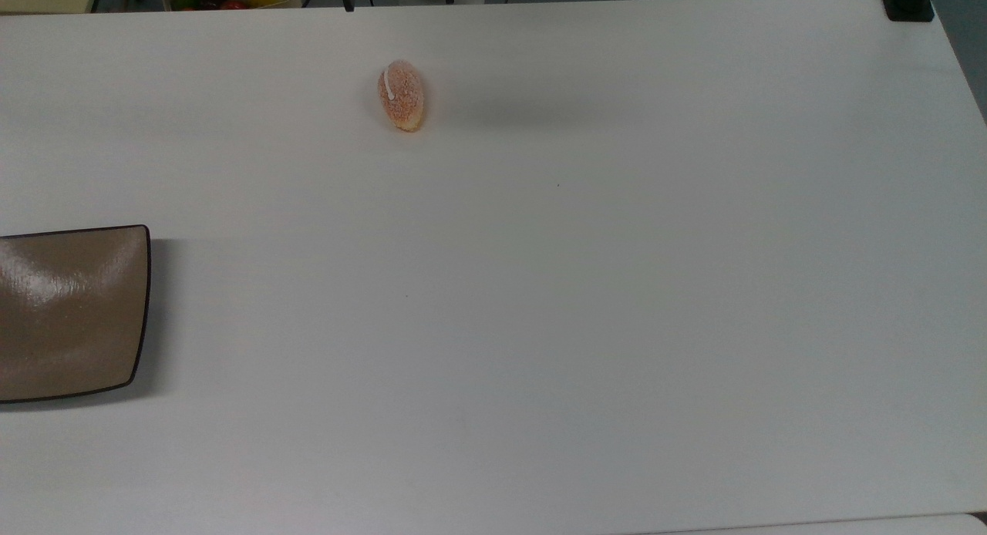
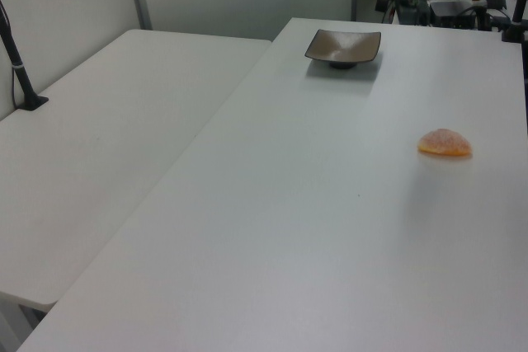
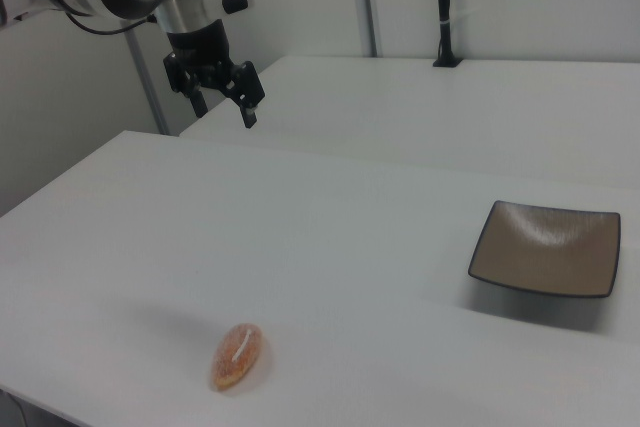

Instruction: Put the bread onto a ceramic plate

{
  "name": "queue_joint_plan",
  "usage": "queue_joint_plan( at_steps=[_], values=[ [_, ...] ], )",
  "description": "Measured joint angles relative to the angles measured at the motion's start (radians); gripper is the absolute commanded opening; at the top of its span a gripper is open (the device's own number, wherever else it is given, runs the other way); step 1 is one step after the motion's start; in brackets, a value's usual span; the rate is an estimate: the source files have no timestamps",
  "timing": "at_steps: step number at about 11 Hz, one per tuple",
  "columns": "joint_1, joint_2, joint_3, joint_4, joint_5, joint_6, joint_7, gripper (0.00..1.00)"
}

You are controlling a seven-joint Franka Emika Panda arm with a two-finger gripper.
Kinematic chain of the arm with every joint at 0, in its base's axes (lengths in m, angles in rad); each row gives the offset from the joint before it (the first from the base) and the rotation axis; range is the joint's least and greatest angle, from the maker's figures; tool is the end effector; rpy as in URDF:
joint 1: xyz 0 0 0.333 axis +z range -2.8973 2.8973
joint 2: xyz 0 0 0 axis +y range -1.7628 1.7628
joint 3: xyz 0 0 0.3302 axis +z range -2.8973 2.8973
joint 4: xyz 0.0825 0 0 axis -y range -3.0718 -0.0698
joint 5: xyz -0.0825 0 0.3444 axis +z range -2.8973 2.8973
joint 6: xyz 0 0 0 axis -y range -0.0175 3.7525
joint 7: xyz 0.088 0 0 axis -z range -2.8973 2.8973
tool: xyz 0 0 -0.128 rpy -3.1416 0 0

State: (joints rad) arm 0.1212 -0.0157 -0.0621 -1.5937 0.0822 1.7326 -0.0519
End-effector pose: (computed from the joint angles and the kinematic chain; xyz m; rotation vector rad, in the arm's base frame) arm 0.5275 0.0401 0.6319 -3.0450 -0.1584 -0.2357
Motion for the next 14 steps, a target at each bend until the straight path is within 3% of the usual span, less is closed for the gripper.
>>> queue_joint_plan(
  at_steps=[8,14],
  values=[
    [0.001,-0.005,0.001,-0.005,0.0,0.0,0.0,1.0],
    [0.027,-0.025,0.003,-0.065,0.0,-0.018,0.0,1.0]
  ],
)
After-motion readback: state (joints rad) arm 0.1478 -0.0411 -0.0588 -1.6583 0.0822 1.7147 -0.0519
